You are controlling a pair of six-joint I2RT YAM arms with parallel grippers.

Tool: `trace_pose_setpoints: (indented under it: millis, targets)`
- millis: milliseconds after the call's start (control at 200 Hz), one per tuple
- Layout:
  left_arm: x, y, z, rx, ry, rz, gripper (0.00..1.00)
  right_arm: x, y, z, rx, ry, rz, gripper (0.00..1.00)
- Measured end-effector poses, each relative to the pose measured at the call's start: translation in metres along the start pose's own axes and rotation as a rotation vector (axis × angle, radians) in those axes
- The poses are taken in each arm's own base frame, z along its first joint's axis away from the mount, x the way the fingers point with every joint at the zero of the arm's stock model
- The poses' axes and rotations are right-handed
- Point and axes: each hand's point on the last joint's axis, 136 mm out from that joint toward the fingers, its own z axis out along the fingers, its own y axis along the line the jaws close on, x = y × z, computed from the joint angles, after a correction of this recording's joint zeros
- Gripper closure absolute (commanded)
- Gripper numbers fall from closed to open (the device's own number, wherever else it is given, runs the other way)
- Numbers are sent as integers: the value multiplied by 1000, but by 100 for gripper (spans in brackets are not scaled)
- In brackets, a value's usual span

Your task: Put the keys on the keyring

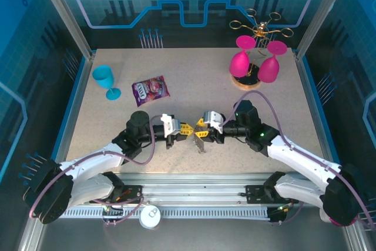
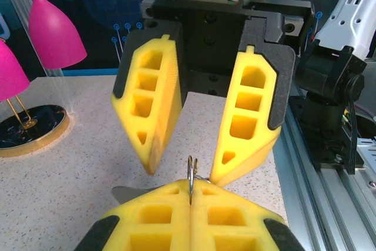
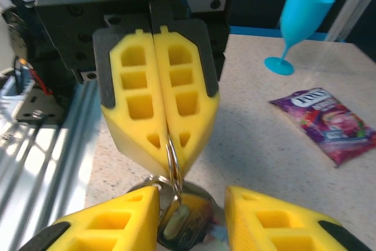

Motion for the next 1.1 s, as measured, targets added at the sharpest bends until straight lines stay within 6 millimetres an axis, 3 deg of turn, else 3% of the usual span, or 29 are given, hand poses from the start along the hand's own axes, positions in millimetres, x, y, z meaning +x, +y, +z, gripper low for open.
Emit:
trace_pose_setpoints:
  millis: [130, 385, 665, 710, 801, 861, 931, 1096]
  targets:
    - [0, 0, 0, -2, 1, 4, 100, 7, 2, -3, 24, -3, -20, 65]
    - [2, 1, 0, -6, 7, 22, 100, -6, -1, 1, 30, -96, -23, 72]
    - [3, 3, 0, -16, 13, 42, 100, -7, 2, 7, -6, -119, 6, 81]
    - [4, 2, 0, -15, 16, 41, 100, -6, 3, 8, -15, -119, 12, 84]
    - [6, 2, 0, -15, 25, 34, 100, -4, 4, 9, -26, -116, 15, 100]
    - [8, 3, 0, -16, 31, 29, 100, -3, 4, 10, -31, -110, 24, 100]
    - [10, 3, -1, -17, 40, 27, 83, -2, 5, 10, -39, -90, 33, 100]
    - [12, 6, 1, -15, 103, 17, 82, -3, 6, 8, -75, 36, 1, 100]
